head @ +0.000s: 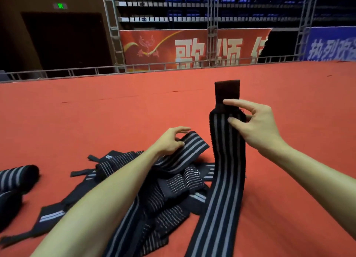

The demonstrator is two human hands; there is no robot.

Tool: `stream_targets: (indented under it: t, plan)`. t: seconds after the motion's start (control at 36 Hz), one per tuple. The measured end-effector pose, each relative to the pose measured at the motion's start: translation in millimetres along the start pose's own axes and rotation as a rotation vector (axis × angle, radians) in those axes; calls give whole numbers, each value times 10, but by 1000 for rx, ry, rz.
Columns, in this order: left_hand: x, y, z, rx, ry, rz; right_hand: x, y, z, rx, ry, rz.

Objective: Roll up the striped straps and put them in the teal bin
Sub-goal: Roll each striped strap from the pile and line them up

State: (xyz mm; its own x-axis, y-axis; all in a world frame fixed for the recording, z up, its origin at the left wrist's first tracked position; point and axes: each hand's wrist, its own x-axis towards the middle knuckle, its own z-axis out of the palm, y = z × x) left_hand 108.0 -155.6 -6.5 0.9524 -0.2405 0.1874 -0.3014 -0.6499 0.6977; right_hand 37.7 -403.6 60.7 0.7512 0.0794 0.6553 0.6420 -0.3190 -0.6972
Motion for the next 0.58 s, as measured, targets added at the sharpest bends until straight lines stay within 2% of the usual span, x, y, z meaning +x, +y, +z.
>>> stream_targets:
  t: [0.22,0.47,0.58]
  plan:
    - [-329,-126,-282,67,12,-60,-67,-33,104,12,-11,17]
    - [-1457,-109,-624,87,96,-53,-238,-551,226,33,-39,-46]
    - [-2022,-176,-630,140,82,-87,-305,-785,298,12,-49,-68]
